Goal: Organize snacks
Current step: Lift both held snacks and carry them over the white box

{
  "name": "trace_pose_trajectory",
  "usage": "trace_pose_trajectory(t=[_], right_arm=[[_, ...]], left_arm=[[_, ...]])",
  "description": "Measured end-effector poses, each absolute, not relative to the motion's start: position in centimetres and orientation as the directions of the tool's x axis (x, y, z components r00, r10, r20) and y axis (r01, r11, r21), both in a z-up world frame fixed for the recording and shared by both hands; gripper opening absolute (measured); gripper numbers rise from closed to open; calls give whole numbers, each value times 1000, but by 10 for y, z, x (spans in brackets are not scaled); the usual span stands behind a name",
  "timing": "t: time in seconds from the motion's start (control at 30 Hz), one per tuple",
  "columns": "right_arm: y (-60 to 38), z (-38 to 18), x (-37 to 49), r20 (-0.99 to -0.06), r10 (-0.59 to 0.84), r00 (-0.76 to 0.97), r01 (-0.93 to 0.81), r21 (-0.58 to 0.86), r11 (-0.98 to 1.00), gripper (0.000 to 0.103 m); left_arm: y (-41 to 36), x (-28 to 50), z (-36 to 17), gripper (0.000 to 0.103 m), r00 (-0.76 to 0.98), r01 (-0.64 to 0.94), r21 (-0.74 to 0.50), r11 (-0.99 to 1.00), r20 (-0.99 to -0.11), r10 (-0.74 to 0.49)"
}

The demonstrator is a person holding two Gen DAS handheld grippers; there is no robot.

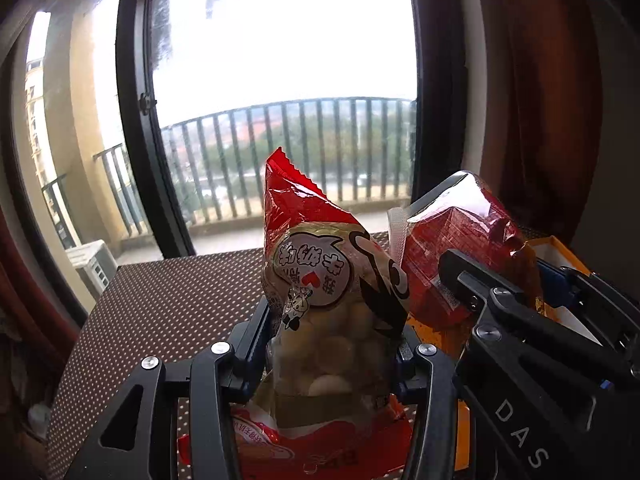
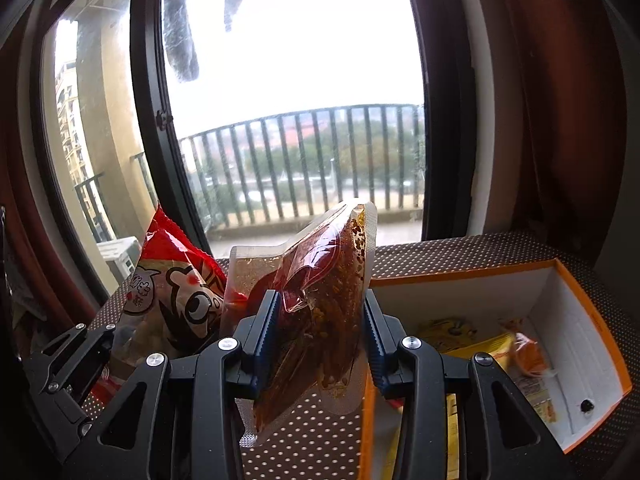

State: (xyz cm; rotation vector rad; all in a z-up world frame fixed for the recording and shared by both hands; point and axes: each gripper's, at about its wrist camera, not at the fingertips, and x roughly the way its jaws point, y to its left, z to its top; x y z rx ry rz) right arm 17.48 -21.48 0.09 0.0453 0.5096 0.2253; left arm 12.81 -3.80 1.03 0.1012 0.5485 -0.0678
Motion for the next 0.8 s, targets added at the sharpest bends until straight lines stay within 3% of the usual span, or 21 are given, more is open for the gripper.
trace_pose_trajectory(t=[0.3,0.8], right_arm=[[-244,8,167,-453,178,874,-148,101,984,43],[-288,0,165,-469,90,878,-36,122,992,43]], left_arm=[[-67,140,14,49,856,152,74,986,-508,-94],[-112,170,-3,49,805,287,51,956,-554,-212]])
